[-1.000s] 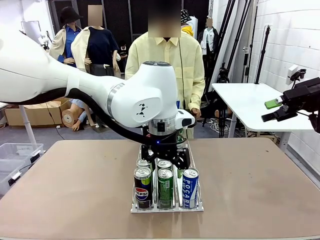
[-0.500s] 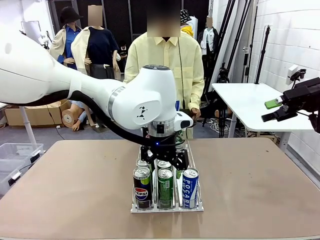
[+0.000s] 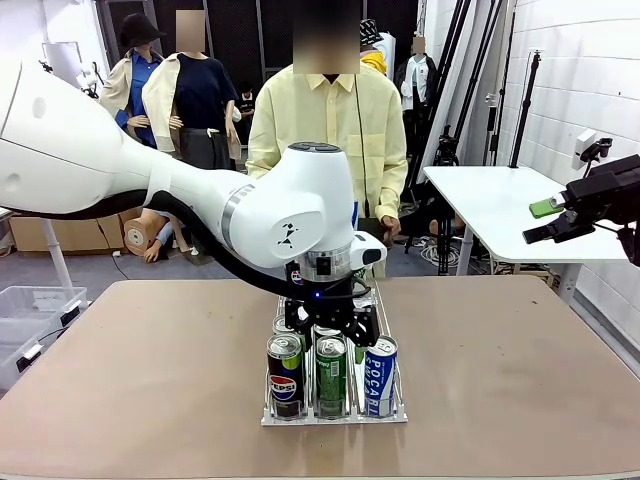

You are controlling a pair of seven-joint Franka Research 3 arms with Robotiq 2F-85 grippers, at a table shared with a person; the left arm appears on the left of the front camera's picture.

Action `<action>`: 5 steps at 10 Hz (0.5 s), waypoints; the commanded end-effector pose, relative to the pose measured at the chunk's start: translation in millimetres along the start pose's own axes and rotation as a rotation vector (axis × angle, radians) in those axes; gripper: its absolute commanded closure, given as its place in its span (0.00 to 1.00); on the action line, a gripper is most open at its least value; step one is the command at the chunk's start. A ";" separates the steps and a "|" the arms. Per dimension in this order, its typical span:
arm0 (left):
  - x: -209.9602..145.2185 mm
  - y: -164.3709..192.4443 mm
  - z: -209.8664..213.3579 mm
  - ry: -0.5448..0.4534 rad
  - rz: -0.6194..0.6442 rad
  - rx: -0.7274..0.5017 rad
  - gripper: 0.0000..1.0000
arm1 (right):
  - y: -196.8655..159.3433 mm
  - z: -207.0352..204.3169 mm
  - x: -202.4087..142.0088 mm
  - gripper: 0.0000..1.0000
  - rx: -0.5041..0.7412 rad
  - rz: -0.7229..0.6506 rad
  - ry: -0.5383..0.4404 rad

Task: Retrieve and hand over the desired beverage to the person.
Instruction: Pick up another can of the same type that the person held from the Automatic Can Dispenser.

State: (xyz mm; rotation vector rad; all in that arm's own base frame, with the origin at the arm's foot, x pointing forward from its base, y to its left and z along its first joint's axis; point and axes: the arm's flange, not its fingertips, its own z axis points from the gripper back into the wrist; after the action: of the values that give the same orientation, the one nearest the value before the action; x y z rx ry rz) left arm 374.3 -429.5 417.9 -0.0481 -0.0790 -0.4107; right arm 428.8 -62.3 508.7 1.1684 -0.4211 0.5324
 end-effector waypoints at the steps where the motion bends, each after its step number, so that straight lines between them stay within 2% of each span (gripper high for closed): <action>1: 5.2 -5.7 -6.5 -0.013 0.033 0.029 0.00 | 0.5 -0.2 1.0 0.00 0.000 0.002 -0.006; 3: 4.9 -6.8 -8.7 -0.005 0.037 0.032 0.00 | 0.5 -0.2 1.0 0.00 0.000 0.002 -0.006; 5: 4.7 -8.1 -10.1 0.007 0.033 0.034 0.14 | 0.5 -0.2 1.0 0.00 0.000 0.002 -0.006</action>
State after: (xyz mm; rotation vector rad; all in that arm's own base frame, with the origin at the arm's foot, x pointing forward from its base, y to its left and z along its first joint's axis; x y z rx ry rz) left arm 375.4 -433.0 408.8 -0.0467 -0.0610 -0.4013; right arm 428.8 -62.3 508.7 1.1684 -0.4211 0.5324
